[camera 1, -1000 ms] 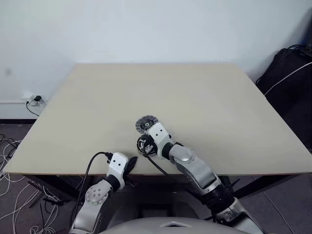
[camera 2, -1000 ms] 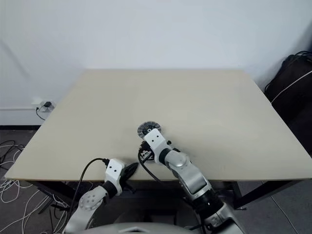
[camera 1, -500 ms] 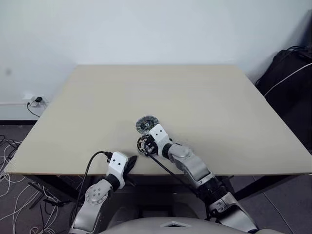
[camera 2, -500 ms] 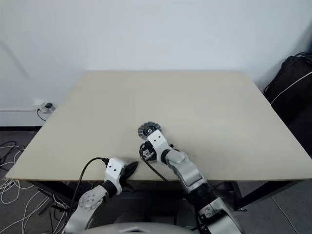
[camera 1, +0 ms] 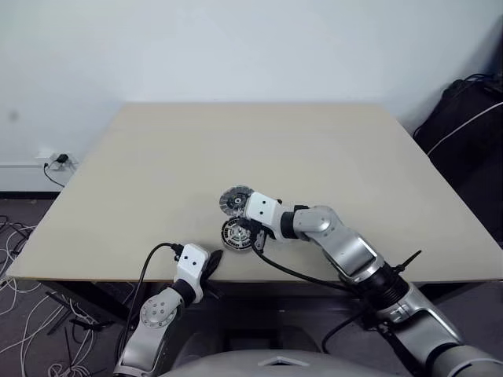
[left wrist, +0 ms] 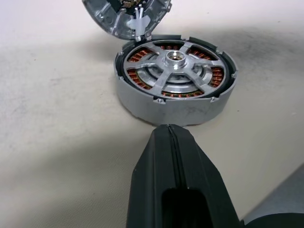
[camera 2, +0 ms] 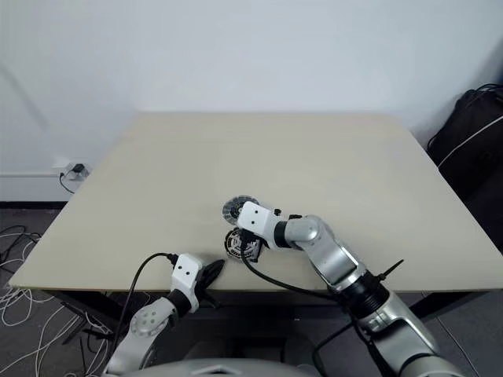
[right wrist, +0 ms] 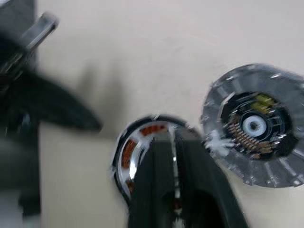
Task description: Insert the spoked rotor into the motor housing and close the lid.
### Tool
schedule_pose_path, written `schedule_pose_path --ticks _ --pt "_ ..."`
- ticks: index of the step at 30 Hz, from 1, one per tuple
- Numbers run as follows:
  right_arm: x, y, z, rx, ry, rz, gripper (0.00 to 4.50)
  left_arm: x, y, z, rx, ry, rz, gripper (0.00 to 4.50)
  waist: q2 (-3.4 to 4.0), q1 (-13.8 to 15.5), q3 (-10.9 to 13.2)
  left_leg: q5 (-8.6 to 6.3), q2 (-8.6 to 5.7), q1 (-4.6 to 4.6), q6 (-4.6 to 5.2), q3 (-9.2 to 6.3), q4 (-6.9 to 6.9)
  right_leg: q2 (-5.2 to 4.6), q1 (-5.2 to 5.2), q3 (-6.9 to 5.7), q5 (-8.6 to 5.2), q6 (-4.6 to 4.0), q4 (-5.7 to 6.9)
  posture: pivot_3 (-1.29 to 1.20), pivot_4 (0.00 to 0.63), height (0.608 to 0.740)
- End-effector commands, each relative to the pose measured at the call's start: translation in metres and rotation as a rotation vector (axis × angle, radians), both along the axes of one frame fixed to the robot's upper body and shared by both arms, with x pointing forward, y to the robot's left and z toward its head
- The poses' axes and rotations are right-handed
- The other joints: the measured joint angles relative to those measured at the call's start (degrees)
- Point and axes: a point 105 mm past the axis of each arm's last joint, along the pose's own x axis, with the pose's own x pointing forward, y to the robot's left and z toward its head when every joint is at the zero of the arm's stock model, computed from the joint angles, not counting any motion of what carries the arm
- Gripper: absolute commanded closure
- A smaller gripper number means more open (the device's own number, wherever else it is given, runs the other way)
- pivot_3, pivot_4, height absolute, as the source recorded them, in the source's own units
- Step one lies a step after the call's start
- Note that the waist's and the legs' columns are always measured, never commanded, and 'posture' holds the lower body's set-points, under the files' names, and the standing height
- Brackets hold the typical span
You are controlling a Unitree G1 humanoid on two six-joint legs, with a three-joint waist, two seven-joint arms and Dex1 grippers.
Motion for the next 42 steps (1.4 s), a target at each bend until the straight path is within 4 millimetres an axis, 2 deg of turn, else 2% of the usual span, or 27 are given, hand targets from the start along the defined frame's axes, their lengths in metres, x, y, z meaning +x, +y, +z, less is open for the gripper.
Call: schedule_pose_path --ticks 1,8,18,24,35,40,42 --pt "-0.006 0.003 0.009 -0.073 -0.037 0.112 3.20 0.006 -0.006 0.008 -0.024 -0.042 -0.004 4.50 -0.04 0.23 0.02 0.00 0.00 0.00 0.00 0.00 0.00 0.00 -0.01 0.00 0.00 0.00 0.00 0.00 0.000 0.740" --pt "-0.002 -0.003 -0.006 -0.250 -0.062 0.180 0.91 0.006 -0.008 0.011 -0.033 -0.048 0.006 4.50 -0.16 0.55 0.10 -0.01 0.00 -0.06 -0.01 0.00 0.00 -0.01 -0.07 0.01 0.01 0.00 0.01 0.00 0.000 0.740" --pt "-0.005 -0.011 -0.024 -0.461 -0.067 0.315 0.91 0.005 -0.010 0.015 -0.045 -0.059 0.024 4.50 -0.18 1.28 0.12 -0.02 0.00 -0.12 -0.03 0.00 0.00 -0.01 -0.14 -0.01 0.02 -0.02 0.01 0.00 0.000 0.740" --pt "-0.002 -0.008 -0.024 -0.473 -0.052 0.347 0.91 0.005 -0.010 0.013 -0.056 -0.055 0.039 4.50 -0.19 1.26 0.13 -0.02 0.00 -0.13 -0.04 0.00 0.00 0.01 -0.16 -0.02 0.05 -0.08 0.01 0.00 0.000 0.740" --pt "-0.004 -0.007 -0.033 -0.518 -0.032 0.406 0.91 0.005 -0.002 -0.004 -0.051 -0.042 0.062 4.50 -0.19 1.35 0.12 -0.01 -0.01 -0.13 -0.05 0.00 0.01 0.02 -0.16 -0.04 0.18 -0.29 0.03 0.00 0.000 0.740" --pt "0.004 -0.008 -0.036 -0.538 -0.032 0.385 0.91 0.006 0.000 -0.009 -0.050 -0.044 0.067 4.50 -0.20 1.32 0.11 0.00 -0.01 -0.11 -0.07 0.00 0.02 0.03 -0.15 -0.05 0.20 -0.30 0.06 0.00 0.000 0.740" --pt "0.005 -0.009 -0.037 -0.540 -0.032 0.380 1.31 0.006 0.001 -0.010 -0.051 -0.045 0.069 4.50 -0.20 1.33 0.10 0.00 -0.01 -0.08 -0.08 -0.01 0.02 0.03 -0.13 -0.06 0.21 -0.31 0.06 0.00 0.000 0.740"
